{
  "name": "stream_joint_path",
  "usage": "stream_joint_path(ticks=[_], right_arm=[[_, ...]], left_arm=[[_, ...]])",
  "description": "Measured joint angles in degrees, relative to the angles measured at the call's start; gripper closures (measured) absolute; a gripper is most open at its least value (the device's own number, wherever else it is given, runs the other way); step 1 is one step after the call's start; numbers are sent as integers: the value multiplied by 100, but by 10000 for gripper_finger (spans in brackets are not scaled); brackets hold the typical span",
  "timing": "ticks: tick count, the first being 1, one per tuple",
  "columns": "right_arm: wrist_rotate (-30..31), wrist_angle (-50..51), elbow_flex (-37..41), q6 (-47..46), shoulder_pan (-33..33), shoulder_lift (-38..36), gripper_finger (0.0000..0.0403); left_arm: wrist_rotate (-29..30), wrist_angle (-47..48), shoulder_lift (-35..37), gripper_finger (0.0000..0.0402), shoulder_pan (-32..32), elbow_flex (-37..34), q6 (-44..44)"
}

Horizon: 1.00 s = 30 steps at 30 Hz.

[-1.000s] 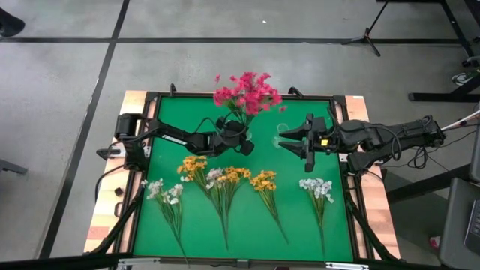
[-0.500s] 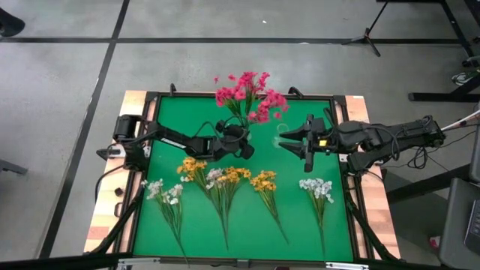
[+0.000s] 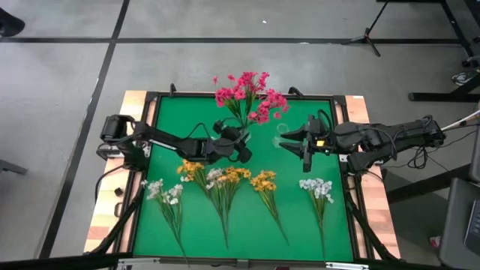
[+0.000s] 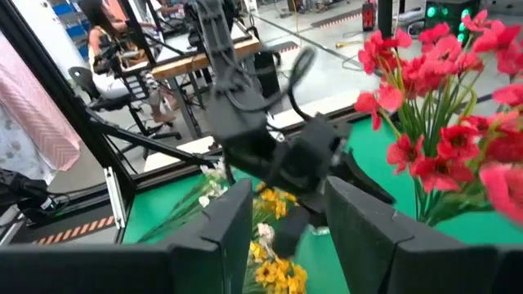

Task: Sort flowers into vase by color
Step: Put the right yellow flower into the right transparent vase

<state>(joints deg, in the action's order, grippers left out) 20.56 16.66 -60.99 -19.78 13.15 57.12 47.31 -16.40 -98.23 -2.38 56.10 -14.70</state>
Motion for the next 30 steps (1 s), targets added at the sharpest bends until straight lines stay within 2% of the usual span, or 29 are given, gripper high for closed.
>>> stream_joint_path(ticks=[3, 6, 9, 13, 16, 20, 25, 30], right_arm=[[-2, 143, 0, -131, 1, 0, 249], [-91, 303, 0, -153, 0, 0, 249], [-431, 588, -2, -384, 38, 43, 249], [-545, 1050, -9, -827, 387, 189, 249], [-477, 1381, -7, -1367, 748, 461, 249], [32, 1481, -7, -2072, 1244, 1080, 249], [695, 1470, -7, -3145, 1660, 2091, 249], [742, 1444, -2, -3967, 1889, 3109, 249]], left_arm=[[-240, 259, 133, 249, -203, 0, -220], [-1060, 391, 236, 249, -450, 0, -299], [-1854, 668, 443, 249, -817, -2, -305], [-2162, 1188, 943, 249, -1506, -1, -448], [-2151, 1512, 1347, 249, -2067, -2, -637], [-2008, 1683, 1899, 249, -2790, 0, -1117], [-1090, 1703, 2363, 249, -3602, -1, -1236], [-110, 1711, 2606, 249, -4195, 0, -885]])
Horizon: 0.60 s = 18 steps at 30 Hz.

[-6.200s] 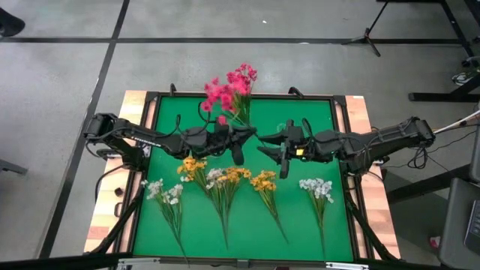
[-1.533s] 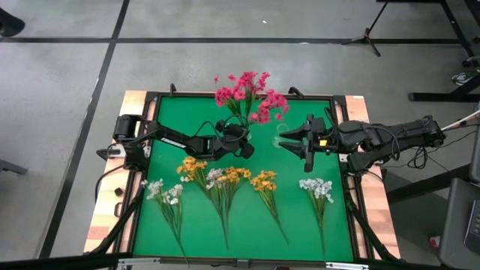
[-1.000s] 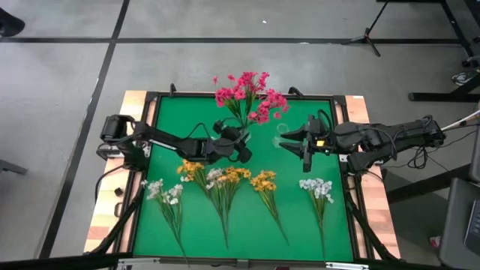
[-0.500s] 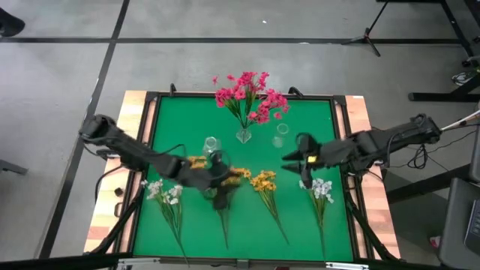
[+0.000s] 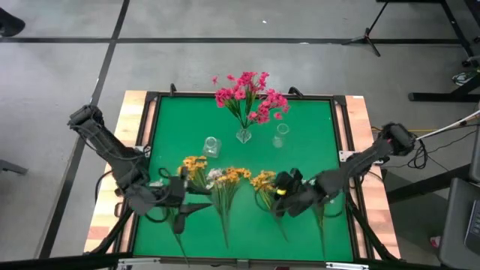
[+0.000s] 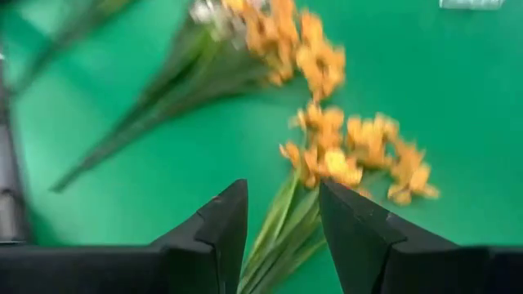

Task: Sort flowers into vase by color
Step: Put the right yellow flower into the right transparent vase

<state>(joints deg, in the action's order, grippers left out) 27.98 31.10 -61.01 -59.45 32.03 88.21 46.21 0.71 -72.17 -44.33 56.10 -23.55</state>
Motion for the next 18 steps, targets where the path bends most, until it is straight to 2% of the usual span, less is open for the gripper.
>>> stream_joint_path(ticks=[4, 9, 13, 18], right_arm=[[-91, 99, 0, -697, 114, 529, 249], [-261, 151, 0, -1244, 271, 806, 249], [-454, 248, 0, -1382, 341, 817, 249], [-1089, 219, 0, -1099, 366, 817, 249]], left_arm=[[513, 24, 2, 249, -262, 0, 13], [537, 64, -12, 249, -454, 0, -64], [628, 16, -15, 249, -581, 0, -51], [732, 17, -15, 249, -685, 0, -31]])
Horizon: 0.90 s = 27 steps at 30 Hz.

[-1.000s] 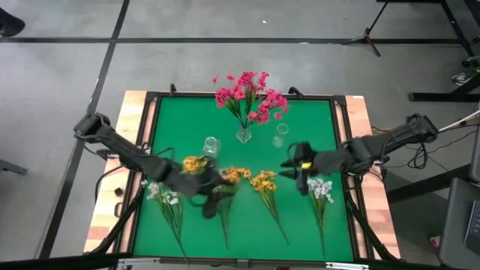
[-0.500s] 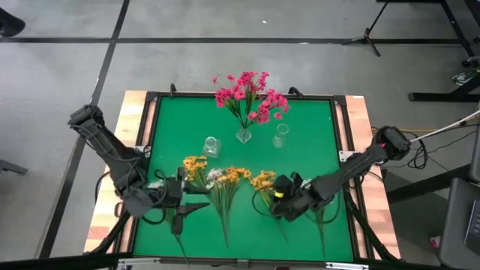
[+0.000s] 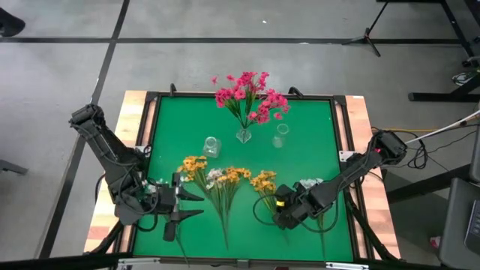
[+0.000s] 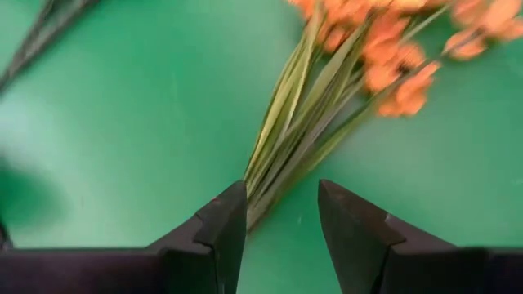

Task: Sort flowers into vase by color
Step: Put the right yellow flower into the right transparent vase

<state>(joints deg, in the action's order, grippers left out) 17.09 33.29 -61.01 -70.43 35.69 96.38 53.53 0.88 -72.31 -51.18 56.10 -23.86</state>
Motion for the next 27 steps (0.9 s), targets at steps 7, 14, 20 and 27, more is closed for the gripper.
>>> stream_joint_path(ticks=[7, 14, 20, 27], right_arm=[[-1265, -3, 0, 370, -8, -24, 246], [-709, -101, 0, -23, -8, -24, 196], [-359, -126, 0, -285, -12, 194, 178], [-464, -177, 0, -402, -8, 642, 178]], left_arm=[[295, 1, 0, 249, -4, 0, 2], [302, 65, -2, 249, -2, 0, 2], [302, 82, -2, 249, -2, -2, 0], [302, 86, -2, 249, 0, -2, -2]])
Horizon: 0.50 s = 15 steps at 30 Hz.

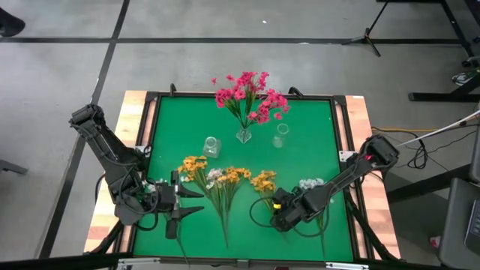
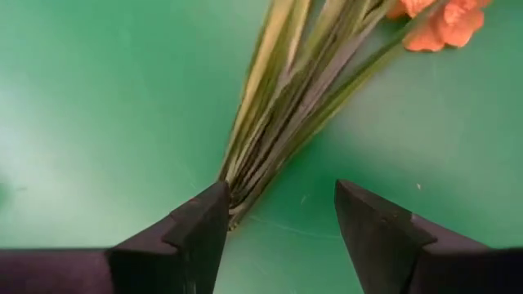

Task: Sort flowers into vase by color
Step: Put the right yellow flower into the right transparent vase

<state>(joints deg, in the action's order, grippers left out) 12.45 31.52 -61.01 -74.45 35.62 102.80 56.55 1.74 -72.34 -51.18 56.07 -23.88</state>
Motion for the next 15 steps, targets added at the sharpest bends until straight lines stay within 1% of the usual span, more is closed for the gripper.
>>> stream_joint_path(ticks=[9, 15], right_arm=[[109, -184, -39, -52, 4, 189, 178], [112, 544, -468, 272, 4, 180, 178]], left_arm=[[-2, 0, 0, 249, 2, 0, -2], [-2, 0, 0, 249, 2, 0, -4]])
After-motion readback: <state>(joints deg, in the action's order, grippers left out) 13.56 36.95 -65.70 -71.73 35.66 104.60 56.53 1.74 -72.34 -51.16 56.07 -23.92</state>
